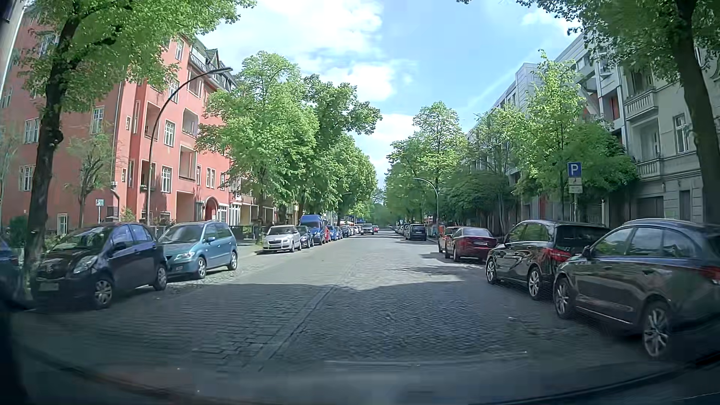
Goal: Follow the waypoints while adhering to traffic rules and regulations
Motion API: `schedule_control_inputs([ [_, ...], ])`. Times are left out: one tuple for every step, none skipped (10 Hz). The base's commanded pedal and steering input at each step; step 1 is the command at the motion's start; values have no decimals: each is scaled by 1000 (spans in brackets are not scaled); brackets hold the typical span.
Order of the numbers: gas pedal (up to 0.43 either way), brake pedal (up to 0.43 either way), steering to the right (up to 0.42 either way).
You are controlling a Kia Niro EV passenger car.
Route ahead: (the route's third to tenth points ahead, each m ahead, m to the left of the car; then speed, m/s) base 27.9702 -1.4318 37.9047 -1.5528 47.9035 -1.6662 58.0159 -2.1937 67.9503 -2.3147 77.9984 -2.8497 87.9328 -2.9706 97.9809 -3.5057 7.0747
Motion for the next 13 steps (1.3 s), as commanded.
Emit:
schedule_control_inputs([
  [280,18,14],
  [280,18,9],
  [280,18,6],
  [260,18,6],
  [260,18,6],
  [260,18,5],
  [268,18,4],
  [287,18,1],
  [331,18,1],
  [370,18,5],
  [370,18,10],
  [370,18,10],
  [358,18,10],
])
